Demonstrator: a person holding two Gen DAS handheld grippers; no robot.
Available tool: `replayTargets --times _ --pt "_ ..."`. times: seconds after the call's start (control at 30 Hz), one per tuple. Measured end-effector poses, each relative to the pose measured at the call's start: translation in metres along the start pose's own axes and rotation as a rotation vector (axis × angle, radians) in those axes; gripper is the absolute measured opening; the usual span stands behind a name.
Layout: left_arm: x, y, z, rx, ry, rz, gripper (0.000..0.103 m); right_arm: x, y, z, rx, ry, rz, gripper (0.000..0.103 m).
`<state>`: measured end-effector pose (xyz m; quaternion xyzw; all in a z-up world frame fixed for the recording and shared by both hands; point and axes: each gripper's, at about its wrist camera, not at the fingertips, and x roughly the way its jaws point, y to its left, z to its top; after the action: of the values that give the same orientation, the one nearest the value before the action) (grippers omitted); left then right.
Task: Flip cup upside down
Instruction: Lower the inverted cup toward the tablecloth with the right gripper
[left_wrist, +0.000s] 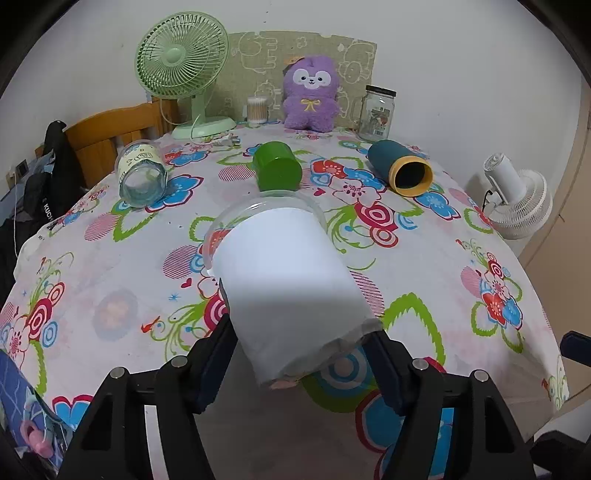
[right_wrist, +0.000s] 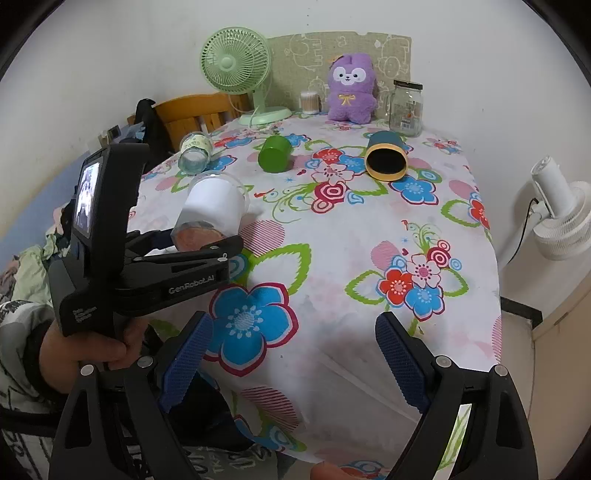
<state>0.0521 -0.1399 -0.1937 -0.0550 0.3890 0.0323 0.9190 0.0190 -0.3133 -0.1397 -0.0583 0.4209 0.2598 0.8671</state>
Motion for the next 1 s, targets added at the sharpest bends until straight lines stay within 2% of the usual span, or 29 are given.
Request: replayTargets --times 0.2,0.4,0.73,1.0 --pt "-0.008 0.011 0.003 0.034 0.043 -0.029 0.070 0.007 0.007 0.000 -0.010 0.004 0.018 0.091" --pt "-0.015 0.033 0.013 0.084 0.169 -0.099 0.070 0.013 0.015 0.004 -0.022 0.005 0.038 0.091" --pt "-0.045 0.060 0.035 0.224 0.256 -0.131 0.070 0.022 0.029 0.012 -0.044 -0.001 0.069 0.091" --pt "-0.046 0.075 0.034 0.298 0.447 -0.175 0.070 0.025 0.040 0.017 -0.063 0.000 0.082 0.091"
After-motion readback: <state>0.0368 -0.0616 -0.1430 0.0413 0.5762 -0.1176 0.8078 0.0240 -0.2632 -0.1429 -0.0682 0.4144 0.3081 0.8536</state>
